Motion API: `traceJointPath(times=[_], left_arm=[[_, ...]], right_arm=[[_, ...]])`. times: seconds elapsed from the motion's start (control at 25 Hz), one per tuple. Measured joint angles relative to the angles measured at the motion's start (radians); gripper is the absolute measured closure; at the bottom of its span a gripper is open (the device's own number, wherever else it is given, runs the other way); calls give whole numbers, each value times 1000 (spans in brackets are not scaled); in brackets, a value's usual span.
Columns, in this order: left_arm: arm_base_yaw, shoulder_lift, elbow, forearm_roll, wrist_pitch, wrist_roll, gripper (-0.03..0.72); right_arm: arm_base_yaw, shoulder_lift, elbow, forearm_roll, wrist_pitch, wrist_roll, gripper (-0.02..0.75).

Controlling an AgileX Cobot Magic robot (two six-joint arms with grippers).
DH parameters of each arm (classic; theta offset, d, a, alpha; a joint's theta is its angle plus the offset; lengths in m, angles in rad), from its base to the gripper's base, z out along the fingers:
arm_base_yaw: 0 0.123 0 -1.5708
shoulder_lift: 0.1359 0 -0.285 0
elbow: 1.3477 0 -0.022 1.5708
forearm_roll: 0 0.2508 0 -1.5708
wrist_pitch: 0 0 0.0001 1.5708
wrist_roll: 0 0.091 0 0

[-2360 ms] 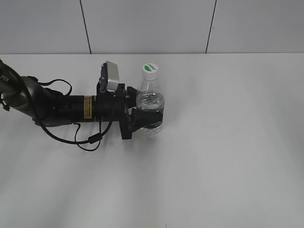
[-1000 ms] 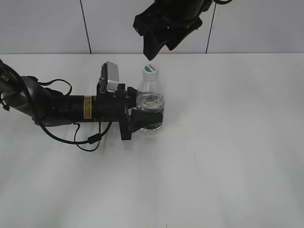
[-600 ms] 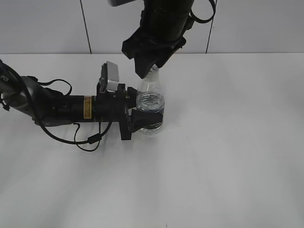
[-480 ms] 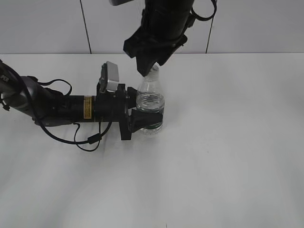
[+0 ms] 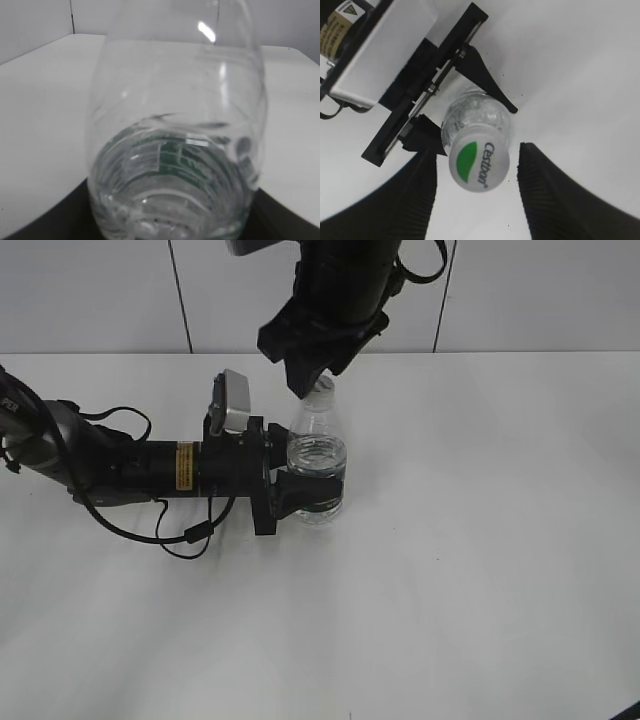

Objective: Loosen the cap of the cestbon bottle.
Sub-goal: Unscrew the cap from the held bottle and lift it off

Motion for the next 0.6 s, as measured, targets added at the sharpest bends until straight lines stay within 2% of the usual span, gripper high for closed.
traceJointPath(times=[0.6], left_arm=[[0,0,0,0,1,0,279]], right_arm=[[0,30,-37,-2,1,18,339]])
